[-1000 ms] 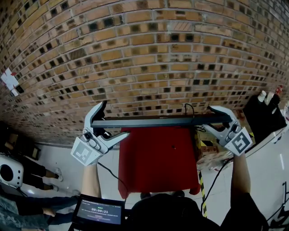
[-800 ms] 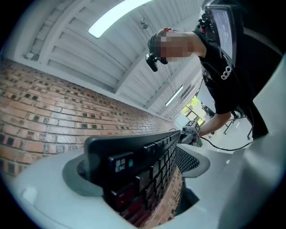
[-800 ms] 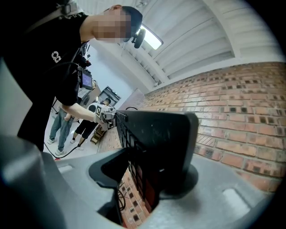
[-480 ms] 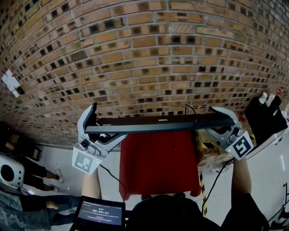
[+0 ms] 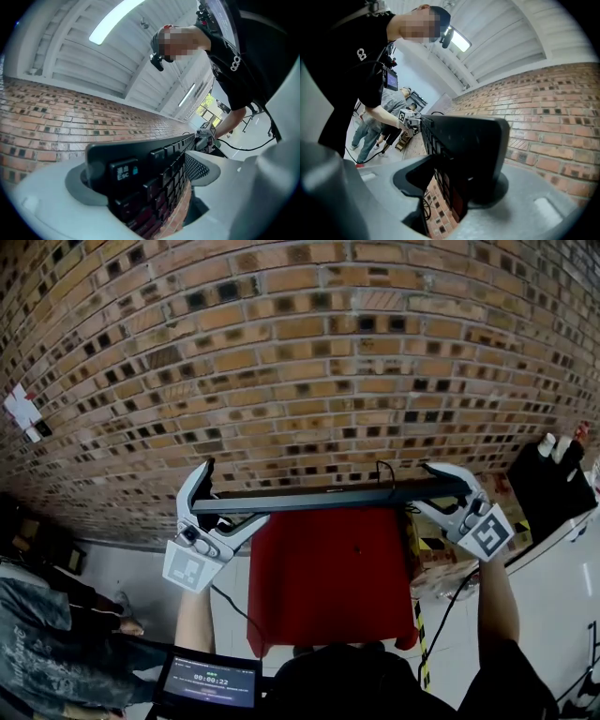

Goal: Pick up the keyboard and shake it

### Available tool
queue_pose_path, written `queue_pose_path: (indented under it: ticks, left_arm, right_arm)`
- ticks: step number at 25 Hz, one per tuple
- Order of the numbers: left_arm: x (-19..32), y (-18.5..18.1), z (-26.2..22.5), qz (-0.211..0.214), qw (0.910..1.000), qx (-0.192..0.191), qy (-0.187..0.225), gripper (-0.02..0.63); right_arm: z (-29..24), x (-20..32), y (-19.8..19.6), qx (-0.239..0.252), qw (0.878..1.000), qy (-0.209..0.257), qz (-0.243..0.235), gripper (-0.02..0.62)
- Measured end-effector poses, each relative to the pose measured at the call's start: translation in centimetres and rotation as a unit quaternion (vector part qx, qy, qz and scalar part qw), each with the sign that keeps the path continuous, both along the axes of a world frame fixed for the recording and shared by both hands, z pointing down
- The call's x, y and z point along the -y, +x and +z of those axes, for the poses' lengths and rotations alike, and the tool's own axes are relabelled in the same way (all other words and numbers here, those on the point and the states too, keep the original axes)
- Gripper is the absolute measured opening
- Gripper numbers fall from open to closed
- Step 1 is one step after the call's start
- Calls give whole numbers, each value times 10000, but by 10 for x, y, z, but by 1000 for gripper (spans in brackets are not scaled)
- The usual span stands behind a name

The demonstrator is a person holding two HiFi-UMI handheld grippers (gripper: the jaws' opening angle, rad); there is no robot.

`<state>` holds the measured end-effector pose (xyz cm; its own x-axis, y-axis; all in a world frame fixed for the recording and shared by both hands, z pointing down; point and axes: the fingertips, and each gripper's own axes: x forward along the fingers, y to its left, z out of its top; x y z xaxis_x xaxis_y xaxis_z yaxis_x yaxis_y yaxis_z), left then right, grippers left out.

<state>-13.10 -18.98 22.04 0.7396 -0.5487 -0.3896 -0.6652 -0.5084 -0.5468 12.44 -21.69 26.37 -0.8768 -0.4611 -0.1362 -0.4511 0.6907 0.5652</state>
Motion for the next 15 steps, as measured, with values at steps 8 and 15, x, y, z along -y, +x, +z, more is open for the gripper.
queue_pose_path:
  ticks: [8,15]
  left_arm:
    - [16,-2,39,-16,9982,-110,-595,508]
    - [17,-2,73,-43,9944,-82,-1055,508]
  right_arm:
    - [34,11,-1,-243,9993,-291,-49,207]
    - [75,12,3,-512,9955,-792,10,207]
